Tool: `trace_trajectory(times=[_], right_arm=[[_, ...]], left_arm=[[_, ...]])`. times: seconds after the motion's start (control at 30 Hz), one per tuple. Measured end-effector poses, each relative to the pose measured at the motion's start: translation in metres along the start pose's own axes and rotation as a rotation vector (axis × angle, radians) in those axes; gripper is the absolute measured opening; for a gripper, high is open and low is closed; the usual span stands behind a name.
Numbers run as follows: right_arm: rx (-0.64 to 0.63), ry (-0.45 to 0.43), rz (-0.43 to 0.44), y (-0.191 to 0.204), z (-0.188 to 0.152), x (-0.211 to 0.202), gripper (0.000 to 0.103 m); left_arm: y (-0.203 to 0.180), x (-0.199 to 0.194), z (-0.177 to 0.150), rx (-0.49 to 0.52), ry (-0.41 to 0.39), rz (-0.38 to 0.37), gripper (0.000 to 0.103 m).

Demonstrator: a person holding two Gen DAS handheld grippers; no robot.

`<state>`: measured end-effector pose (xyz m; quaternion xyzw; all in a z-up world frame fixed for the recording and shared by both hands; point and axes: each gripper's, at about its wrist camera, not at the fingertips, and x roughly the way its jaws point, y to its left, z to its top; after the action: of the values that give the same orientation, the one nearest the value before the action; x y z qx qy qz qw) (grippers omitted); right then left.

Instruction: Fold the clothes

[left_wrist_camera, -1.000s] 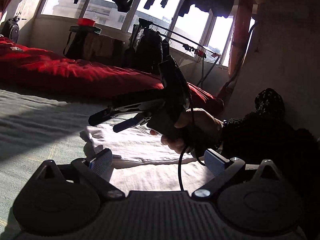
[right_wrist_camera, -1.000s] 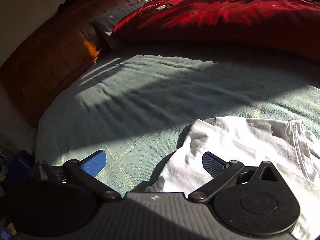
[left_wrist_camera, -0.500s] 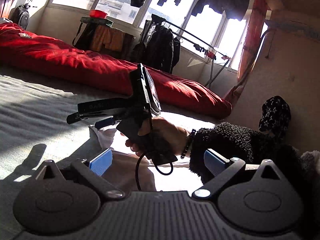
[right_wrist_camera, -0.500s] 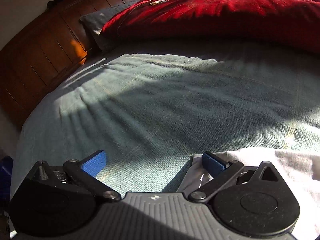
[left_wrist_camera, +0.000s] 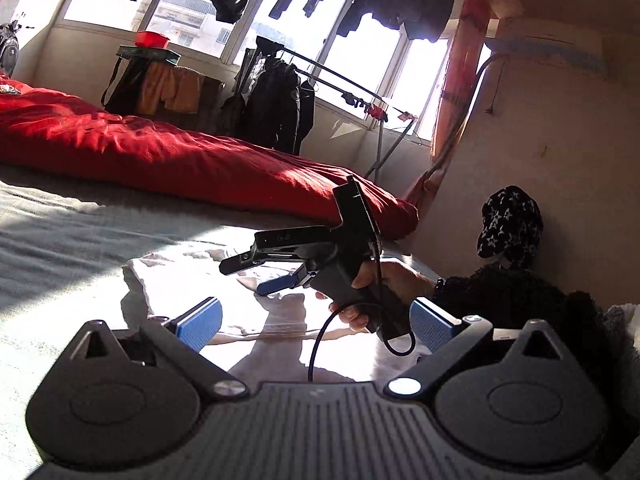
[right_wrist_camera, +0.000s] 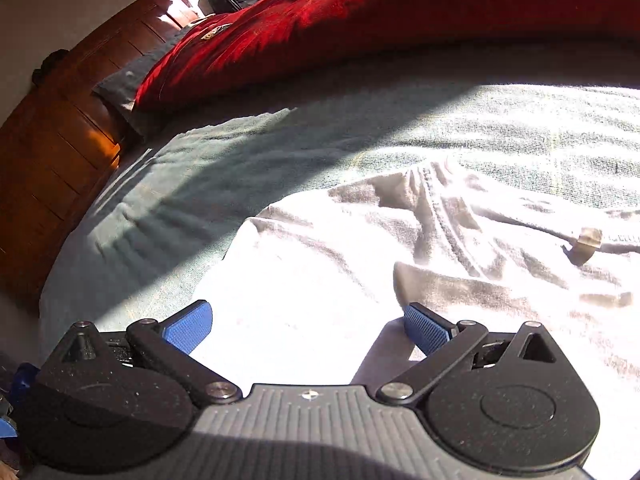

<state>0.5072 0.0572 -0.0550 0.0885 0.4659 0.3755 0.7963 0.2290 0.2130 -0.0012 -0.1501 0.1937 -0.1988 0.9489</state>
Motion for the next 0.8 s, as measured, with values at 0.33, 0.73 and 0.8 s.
trace_trajectory(times=[0.33,0.73,0.8], right_arm=[[0.120,-0.079,-0.018,-0.057,-0.019,-0.080,0.103],[0.199,-0.126,-0.142,-0.090,-0.059,-0.132,0.103],[0.183,-0.112,-0.162,-0.090,-0.062,-0.129,0.103]], left_arm=[[-0.007,0.014,-0.003,0.006,0.039,-0.008,0.100],[-0.021,0.040,-0.009,0.071,0.117,0.023,0.100],[-0.022,0.043,-0.010,0.073,0.125,0.042,0.100]])
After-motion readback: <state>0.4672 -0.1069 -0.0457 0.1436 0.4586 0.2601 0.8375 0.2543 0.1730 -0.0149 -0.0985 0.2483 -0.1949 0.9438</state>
